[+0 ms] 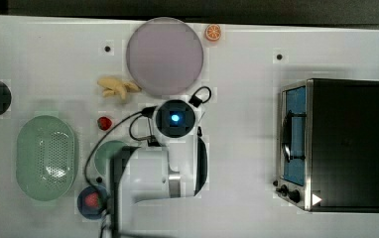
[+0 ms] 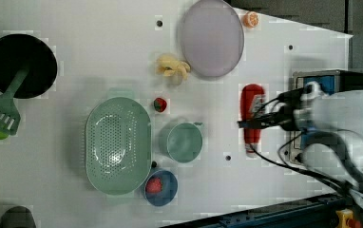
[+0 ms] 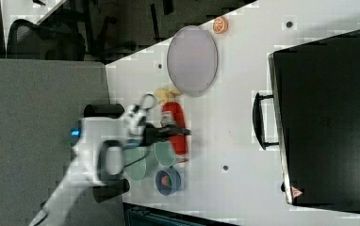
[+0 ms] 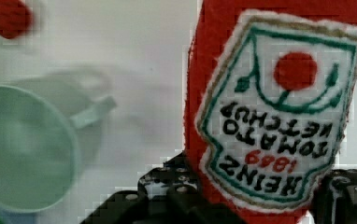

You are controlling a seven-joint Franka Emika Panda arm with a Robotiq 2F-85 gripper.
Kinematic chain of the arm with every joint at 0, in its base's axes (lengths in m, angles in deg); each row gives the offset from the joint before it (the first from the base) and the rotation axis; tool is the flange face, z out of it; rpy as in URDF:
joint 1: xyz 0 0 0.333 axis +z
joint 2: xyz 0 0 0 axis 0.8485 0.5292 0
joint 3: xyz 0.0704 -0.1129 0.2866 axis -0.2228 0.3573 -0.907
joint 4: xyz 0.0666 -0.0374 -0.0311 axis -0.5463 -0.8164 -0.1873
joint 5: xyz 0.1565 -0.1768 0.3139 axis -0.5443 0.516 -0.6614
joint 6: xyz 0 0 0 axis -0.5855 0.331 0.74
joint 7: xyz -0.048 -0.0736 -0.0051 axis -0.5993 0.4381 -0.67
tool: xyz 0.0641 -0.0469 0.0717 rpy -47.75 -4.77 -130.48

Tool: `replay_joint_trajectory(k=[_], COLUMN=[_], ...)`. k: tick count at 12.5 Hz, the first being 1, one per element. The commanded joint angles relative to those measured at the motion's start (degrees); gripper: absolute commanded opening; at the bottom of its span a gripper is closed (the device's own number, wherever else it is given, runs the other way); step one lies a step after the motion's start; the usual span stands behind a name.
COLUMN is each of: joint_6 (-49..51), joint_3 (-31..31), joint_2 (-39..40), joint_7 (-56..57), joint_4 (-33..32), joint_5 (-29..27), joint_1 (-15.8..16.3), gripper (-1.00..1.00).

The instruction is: Pick Ketchup from the table and place it in strainer.

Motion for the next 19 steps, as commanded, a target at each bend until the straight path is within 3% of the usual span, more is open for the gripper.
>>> replay_joint_trajectory(k=[1, 11, 17, 18, 19], joint_6=[6.3, 8.6, -8.0, -9.8, -11.6], joint_3=[-3.2, -22.9, -30.1, -30.2, -30.2], joint_2=[-6.2, -6.0, 5.3, 7.6, 9.9], joint_7=[-6.4, -46.5, -61.1, -61.8, -61.8], joint_4=[5.9, 8.5, 8.6, 8.6, 8.6], joint_5=[-0.1, -0.2, -0.1, -0.1, 0.0], joint_1=[1.3, 5.1, 6.1, 6.5, 6.9], gripper=[0.25, 0.25, 0.25, 0.33, 0.54])
